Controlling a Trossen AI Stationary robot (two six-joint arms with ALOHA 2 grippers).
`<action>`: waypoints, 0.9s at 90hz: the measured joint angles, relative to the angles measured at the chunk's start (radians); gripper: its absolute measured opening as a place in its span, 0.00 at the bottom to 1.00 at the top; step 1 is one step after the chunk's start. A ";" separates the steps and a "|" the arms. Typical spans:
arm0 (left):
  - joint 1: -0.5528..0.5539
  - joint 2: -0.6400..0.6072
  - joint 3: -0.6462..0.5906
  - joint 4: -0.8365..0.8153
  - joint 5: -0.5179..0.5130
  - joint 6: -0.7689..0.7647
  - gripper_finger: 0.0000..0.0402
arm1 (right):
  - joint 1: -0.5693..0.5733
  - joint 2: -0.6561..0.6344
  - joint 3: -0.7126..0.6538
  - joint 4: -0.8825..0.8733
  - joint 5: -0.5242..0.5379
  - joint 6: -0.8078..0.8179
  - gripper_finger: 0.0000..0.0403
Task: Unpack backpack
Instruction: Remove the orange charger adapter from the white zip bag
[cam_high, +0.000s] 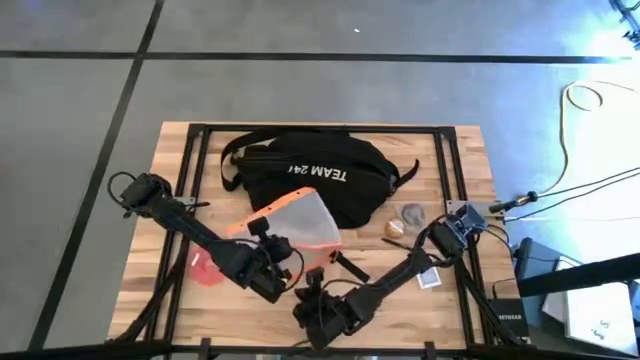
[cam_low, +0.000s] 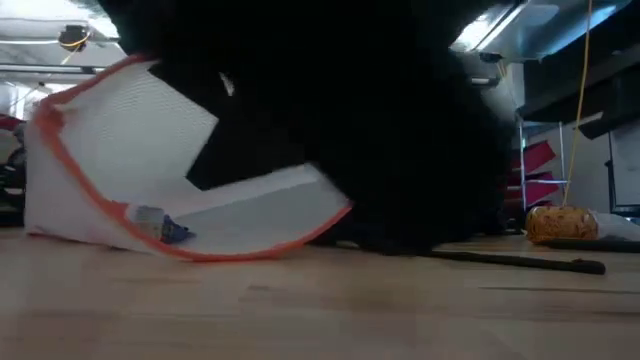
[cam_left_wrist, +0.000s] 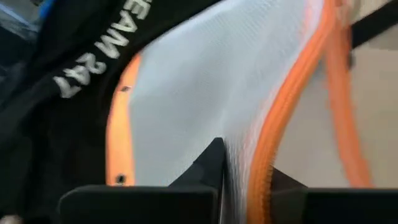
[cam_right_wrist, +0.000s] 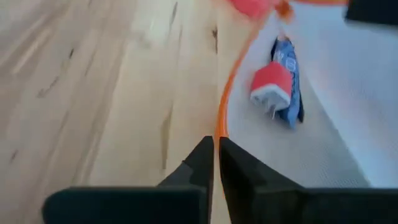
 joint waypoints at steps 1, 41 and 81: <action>-0.001 0.000 -0.002 0.007 0.003 0.000 0.00 | -0.001 0.000 -0.004 0.007 0.003 0.005 0.01; -0.013 0.000 -0.030 0.089 -0.018 -0.094 0.00 | -0.059 -0.080 -0.294 0.553 -0.121 -0.080 0.02; -0.015 0.000 -0.030 0.287 -0.071 -0.016 0.00 | -0.064 -0.209 -0.666 1.117 -0.243 0.104 0.02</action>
